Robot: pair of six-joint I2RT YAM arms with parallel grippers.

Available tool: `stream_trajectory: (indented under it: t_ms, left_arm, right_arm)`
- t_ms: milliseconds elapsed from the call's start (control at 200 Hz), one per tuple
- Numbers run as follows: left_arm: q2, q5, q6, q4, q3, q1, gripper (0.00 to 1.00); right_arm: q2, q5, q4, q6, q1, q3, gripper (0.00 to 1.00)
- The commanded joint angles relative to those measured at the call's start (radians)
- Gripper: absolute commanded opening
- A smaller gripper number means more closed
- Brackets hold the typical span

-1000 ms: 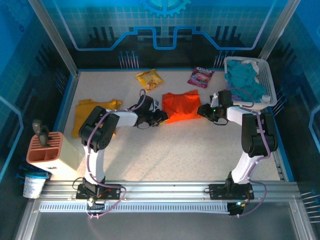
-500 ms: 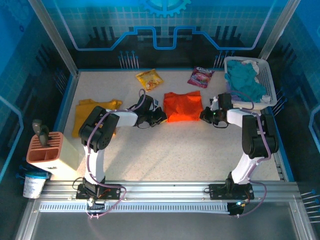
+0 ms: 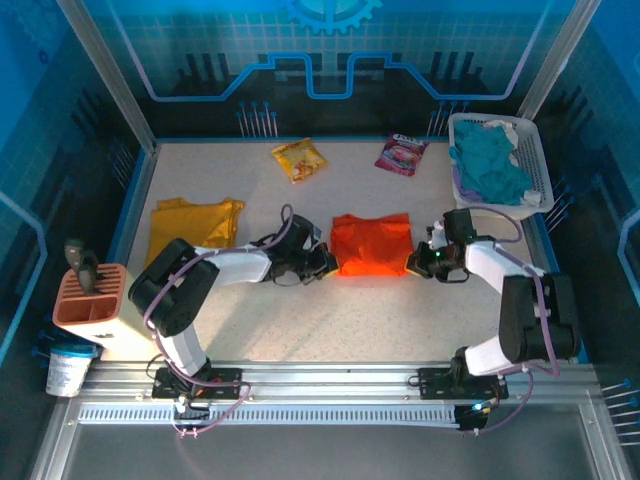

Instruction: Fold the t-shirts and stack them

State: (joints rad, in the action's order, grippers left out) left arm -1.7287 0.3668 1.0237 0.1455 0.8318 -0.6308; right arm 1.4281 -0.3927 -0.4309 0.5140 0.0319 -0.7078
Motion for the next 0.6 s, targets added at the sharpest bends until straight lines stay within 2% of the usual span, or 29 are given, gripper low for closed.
stream_trajectory:
  t_ms: [0,95,280,315,335,375,430,515,595]
  left_arm:
    - [0.09,-0.078,0.083,-0.065,-0.08,-0.065,0.0]
    - [0.15,-0.136,0.138,-0.092,-0.147,-0.124,0.0]
    - [0.207,-0.147,0.21,-0.084,-0.236,-0.18,0.0]
    - [0.22,-0.146,0.211,-0.099,-0.239,-0.184,0.09]
    - [0.227,-0.144,0.21,-0.112,-0.237,-0.186,0.18]
    - [0.249,-0.137,0.2,-0.144,-0.233,-0.185,0.33]
    - [0.292,-0.145,0.171,-0.212,-0.208,-0.18,0.45]
    - [0.359,-0.148,0.068,-0.345,-0.131,-0.15,0.53]
    - [0.397,-0.143,-0.067,-0.434,-0.059,-0.089,0.53]
  right_arm:
    - [-0.122,0.028,-0.168,-0.015,0.008,0.065,0.01]
    - [-0.224,0.046,-0.237,-0.007,0.01,0.117,0.02]
    - [-0.341,0.053,-0.276,0.093,0.091,0.183,0.05]
    - [-0.351,0.065,-0.288,0.105,0.101,0.183,0.07]
    - [-0.356,0.069,-0.296,0.108,0.102,0.18,0.1]
    - [-0.368,0.075,-0.307,0.11,0.102,0.172,0.25]
    - [-0.386,0.1,-0.319,0.11,0.102,0.151,0.41]
    - [-0.406,0.159,-0.34,0.085,0.101,0.09,0.54]
    - [-0.403,0.219,-0.337,0.038,0.1,0.028,0.64]
